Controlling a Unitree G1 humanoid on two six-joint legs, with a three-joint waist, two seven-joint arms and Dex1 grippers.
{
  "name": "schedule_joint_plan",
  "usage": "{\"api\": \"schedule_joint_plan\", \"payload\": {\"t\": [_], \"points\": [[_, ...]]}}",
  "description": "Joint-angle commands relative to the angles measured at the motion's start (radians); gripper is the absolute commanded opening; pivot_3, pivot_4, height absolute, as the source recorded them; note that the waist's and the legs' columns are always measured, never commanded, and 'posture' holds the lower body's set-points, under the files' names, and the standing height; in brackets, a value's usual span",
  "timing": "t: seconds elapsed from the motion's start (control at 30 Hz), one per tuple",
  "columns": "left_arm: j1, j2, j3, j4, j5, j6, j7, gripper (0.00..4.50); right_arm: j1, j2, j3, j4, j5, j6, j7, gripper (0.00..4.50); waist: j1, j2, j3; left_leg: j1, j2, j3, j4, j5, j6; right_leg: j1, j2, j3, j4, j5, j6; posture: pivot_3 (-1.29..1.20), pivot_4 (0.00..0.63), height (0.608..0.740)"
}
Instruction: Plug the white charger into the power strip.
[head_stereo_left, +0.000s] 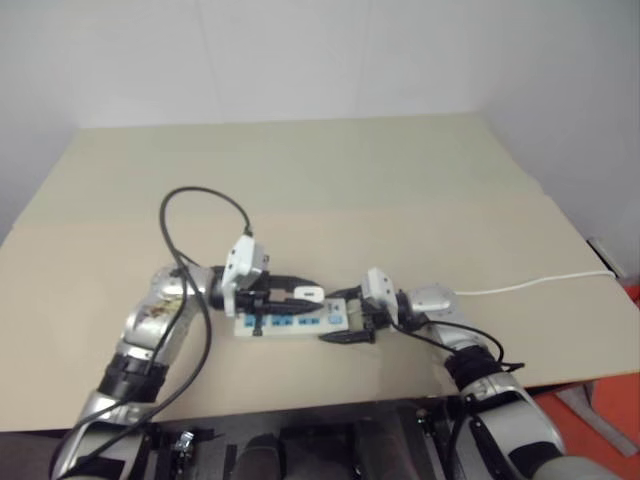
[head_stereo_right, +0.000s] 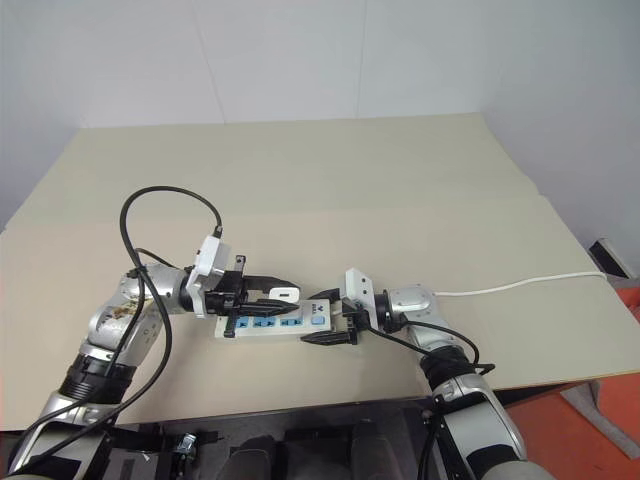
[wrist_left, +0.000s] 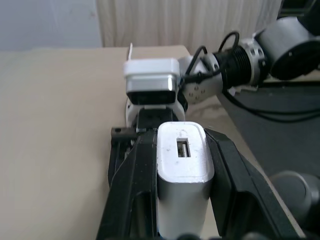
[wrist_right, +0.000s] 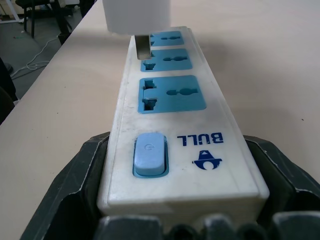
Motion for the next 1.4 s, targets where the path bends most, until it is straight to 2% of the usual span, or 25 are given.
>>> {"api": "schedule_joint_plan", "payload": {"t": [0.03, 1.07, 1.4], "points": [[0.006, 0.006, 0.019, -0.008, 0.000, -0.019, -0.006, 1.01, 0.008, -0.008, 0.005, 0.014, -0.018, 0.014, -0.006, 3.42, 0.000, 0.000, 0.000, 0.000, 0.000, 0.000, 0.000, 0.000, 0.000, 0.000, 0.000, 0.000, 0.000, 0.000, 0.000, 0.00, 0.150, 0.740], [0.035, -0.060, 0.001, 0.034, 0.048, -0.055, 0.030, 1.01, 0.024, -0.012, 0.002, -0.014, -0.014, 0.036, -0.015, 3.42, 0.004, 0.000, 0.000, 0.000, 0.000, 0.000, -0.001, 0.000, 0.000, 0.000, 0.000, 0.000, -0.001, 0.000, 0.000, 0.00, 0.150, 0.740], [0.022, -0.054, -0.001, 0.069, 0.060, -0.070, 0.016, 1.01, 0.027, -0.013, 0.001, -0.019, -0.013, 0.039, -0.019, 3.42, 0.004, 0.000, 0.000, 0.000, 0.000, 0.000, -0.001, 0.000, 0.000, 0.000, 0.000, 0.000, -0.001, 0.000, 0.000, 0.00, 0.150, 0.740]]}}
